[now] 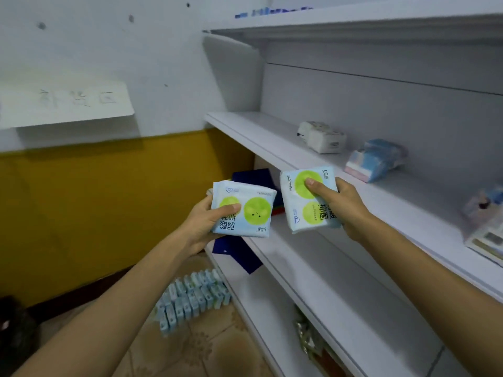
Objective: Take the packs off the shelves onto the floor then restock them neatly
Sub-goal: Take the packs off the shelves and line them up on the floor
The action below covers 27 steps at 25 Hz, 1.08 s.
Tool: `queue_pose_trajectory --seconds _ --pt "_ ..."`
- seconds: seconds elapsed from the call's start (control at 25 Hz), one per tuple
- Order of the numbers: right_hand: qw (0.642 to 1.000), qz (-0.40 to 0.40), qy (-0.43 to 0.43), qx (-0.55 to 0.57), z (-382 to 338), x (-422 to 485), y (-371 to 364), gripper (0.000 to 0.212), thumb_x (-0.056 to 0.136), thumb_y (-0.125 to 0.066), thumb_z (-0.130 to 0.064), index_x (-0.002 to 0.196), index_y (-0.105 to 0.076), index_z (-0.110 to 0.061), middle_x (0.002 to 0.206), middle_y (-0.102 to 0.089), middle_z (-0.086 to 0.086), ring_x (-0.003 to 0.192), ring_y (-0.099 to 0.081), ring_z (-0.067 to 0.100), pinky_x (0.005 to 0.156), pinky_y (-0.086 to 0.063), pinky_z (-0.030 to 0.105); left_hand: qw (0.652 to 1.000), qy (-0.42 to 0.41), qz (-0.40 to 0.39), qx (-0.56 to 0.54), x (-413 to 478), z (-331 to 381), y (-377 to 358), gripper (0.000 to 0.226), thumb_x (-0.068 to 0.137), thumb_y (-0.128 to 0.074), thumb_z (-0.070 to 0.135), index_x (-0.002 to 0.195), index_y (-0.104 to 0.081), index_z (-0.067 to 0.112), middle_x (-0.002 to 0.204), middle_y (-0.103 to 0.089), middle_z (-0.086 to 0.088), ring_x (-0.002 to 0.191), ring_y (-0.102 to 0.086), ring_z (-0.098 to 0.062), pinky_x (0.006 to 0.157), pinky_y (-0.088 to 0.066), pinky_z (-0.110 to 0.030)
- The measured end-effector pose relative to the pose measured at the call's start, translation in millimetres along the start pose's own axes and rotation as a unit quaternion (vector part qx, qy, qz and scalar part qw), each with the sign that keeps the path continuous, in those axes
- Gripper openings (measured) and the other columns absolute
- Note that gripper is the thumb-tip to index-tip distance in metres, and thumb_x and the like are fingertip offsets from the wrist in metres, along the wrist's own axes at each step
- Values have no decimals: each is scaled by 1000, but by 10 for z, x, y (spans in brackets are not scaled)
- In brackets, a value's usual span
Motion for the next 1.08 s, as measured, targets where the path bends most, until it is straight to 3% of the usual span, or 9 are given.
queue_pose_trajectory --seconds 0.2,0.32,0.56,0.64,0.72,0.8,0.84,1.0,1.08 --pt "999 -52 7 12 -89 235 -1128 31 83 -72 -34 104 -63 -14 93 -73 1 69 -70 11 55 -55 23 997 -10 14 74 -100 345 1030 59 65 -78 19 120 -60 12 112 -71 -10 91 -68 -23 74 -56 -37" --pt "991 -120 -34 44 -106 357 -1893 25 85 -69 -35 101 -66 -16 90 -75 3 70 -71 15 60 -56 28 996 -8 47 74 -113 540 1798 68 65 -86 19 124 -53 11 114 -68 -9 96 -66 -26 85 -52 -42" --pt "933 -260 -180 174 111 416 -3214 50 73 -64 -42 115 -65 -15 102 -73 8 83 -71 21 75 -58 33 996 -15 56 -68 142 553 2769 58 81 -71 21 134 -48 11 129 -58 -15 109 -60 -28 81 -57 -38" --pt "923 -277 -201 175 245 412 -3561 49 75 -63 -43 116 -65 -15 106 -72 9 88 -70 22 80 -57 35 994 12 38 -102 287 437 2870 53 89 -62 35 134 -50 9 132 -56 -16 114 -57 -31 89 -51 -40" --pt "920 -292 -203 162 405 487 -3805 53 77 -66 -48 118 -65 -16 116 -69 11 103 -66 27 95 -51 43 989 66 42 -126 389 347 2854 47 93 -52 49 120 -61 12 112 -70 -12 100 -67 -27 89 -51 -41" --pt "925 -283 -199 153 567 644 -3965 63 72 -73 -56 120 -65 -16 121 -66 13 114 -61 32 103 -44 50 981 86 58 -161 563 230 2856 37 92 -48 51 96 -63 18 74 -74 -1 66 -71 -16 69 -53 -34" --pt "938 -261 -188 128 659 763 -4027 66 70 -73 -60 119 -65 -16 120 -66 13 112 -62 31 101 -46 49 979 92 61 -171 693 146 2923 35 92 -48 50 92 -62 18 67 -72 1 59 -70 -14 63 -52 -32" --pt "984 -134 -115 -7 1029 1255 -4246 45 85 -59 -56 100 -60 -13 97 -69 6 83 -65 16 74 -54 31 984 79 130 -91 1239 -16 3190 59 85 -64 46 129 -51 10 106 -70 -15 84 -70 -24 64 -57 -34" --pt "965 -204 -161 36 1240 1548 -4443 51 90 -45 -61 106 -65 -17 98 -72 3 89 -68 18 78 -54 32 982 73 171 -24 1564 -103 3414 70 81 -69 45 137 -41 14 118 -64 -15 89 -68 -23 66 -56 -34"
Point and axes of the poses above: each hand's wrist, its own x-axis towards the middle knuckle, its own y-axis out of the back of the hand, z = x × y, the point moved 1 cm from there along x, towards the middle knuckle
